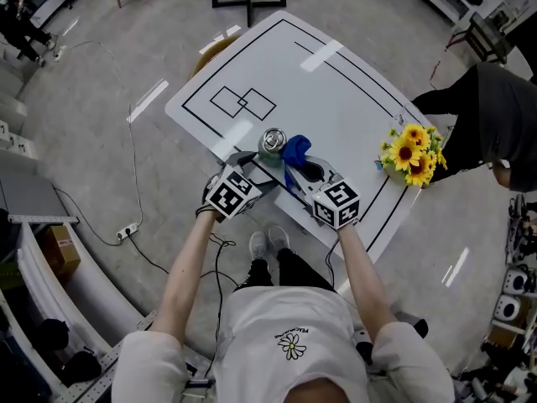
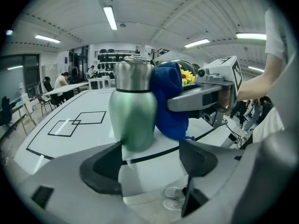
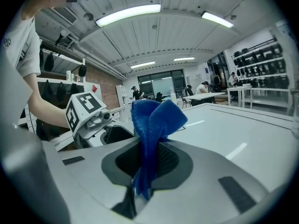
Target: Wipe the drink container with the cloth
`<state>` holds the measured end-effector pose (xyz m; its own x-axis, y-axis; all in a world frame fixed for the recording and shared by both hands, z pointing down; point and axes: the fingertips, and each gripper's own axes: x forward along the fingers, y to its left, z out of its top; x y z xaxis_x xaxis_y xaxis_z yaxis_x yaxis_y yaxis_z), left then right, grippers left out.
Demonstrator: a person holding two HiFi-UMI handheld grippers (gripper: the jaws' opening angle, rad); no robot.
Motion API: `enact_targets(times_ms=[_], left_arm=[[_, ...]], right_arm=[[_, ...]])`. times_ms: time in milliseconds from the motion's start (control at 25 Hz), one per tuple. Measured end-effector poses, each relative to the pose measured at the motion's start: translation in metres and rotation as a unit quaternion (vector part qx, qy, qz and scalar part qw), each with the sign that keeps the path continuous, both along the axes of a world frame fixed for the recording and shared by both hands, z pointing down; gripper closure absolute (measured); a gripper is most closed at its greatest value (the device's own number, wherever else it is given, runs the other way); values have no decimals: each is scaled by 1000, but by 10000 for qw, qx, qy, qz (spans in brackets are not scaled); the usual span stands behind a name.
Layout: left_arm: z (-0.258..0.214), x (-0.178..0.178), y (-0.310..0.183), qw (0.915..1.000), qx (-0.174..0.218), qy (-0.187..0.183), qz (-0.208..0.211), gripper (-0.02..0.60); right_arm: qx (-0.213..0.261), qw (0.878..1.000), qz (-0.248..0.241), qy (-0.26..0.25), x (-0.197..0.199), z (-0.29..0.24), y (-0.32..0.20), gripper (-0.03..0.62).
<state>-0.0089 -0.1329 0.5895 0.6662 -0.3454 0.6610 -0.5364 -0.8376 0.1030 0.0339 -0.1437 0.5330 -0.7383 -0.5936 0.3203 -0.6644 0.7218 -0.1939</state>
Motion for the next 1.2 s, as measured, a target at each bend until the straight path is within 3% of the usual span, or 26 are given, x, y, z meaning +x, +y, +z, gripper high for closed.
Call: enact_targets(times_ms=[240,440,680,960,1200], left_arm=[[0,12,28,9997,-31,2,249,213],[-5,13,31,9997,47,93,223,213],[-18,-16,-7,9992,370,47,-170,212],[-8,1,-29,9994,280,-130,133,212],[-6,2,-24,9996,233,-99,123,212]], right_arm=[[-29,9999,-146,58,-13,2,18,552],[-60,9998,-152,80,-15,5,21,551],[-20,9997,-178,142,-12,4,18,552],[-42,9999,-91,134,-6,6,9,553],[-44,9999,-74,136,-6,6,8,551]])
